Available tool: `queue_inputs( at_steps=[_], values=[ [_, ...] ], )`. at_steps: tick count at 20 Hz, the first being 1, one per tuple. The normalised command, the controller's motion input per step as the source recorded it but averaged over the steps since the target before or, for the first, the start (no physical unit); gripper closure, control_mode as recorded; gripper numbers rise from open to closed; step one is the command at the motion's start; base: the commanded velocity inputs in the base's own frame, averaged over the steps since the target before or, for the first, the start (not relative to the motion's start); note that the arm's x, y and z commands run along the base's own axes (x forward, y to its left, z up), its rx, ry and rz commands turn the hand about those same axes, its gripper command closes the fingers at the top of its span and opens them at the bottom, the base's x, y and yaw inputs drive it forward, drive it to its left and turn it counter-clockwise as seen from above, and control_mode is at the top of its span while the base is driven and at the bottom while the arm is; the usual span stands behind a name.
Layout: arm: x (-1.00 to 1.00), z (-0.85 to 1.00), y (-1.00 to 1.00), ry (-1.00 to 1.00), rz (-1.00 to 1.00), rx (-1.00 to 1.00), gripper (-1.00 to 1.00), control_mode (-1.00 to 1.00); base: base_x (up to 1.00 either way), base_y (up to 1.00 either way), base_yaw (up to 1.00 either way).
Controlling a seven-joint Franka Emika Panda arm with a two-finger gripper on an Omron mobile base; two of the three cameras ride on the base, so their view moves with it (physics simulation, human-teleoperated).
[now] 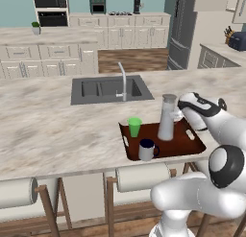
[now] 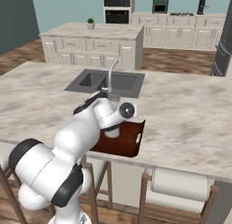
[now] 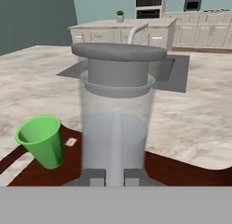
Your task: There is a tray on the dining counter. Grab the cup, mug, and pitcher and place them on the tray. The pitcher may be placed next to the tray if it cannot fit the tray.
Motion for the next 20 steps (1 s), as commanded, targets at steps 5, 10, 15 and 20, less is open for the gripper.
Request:
queue_inputs(
  at_steps=[5, 10, 15, 20],
  values=[
    [0.07, -0.30, 0.00, -0.07, 0.00, 0.00, 1.00, -1.00, 0.00, 0.00, 0.00],
    [0.00, -0.40, 0.00, -0.13, 0.00, 0.00, 1.00, -1.00, 0.00, 0.00, 0.00],
    [-0.11, -0.28, 0.06, -0.02, 0.00, 0.00, 1.00, -1.00, 0.00, 0.00, 0.00],
    [-0.06, -0.12, 0.16, 0.00, 0.00, 0.00, 1.00, -1.00, 0.00, 0.00, 0.00]
  ],
)
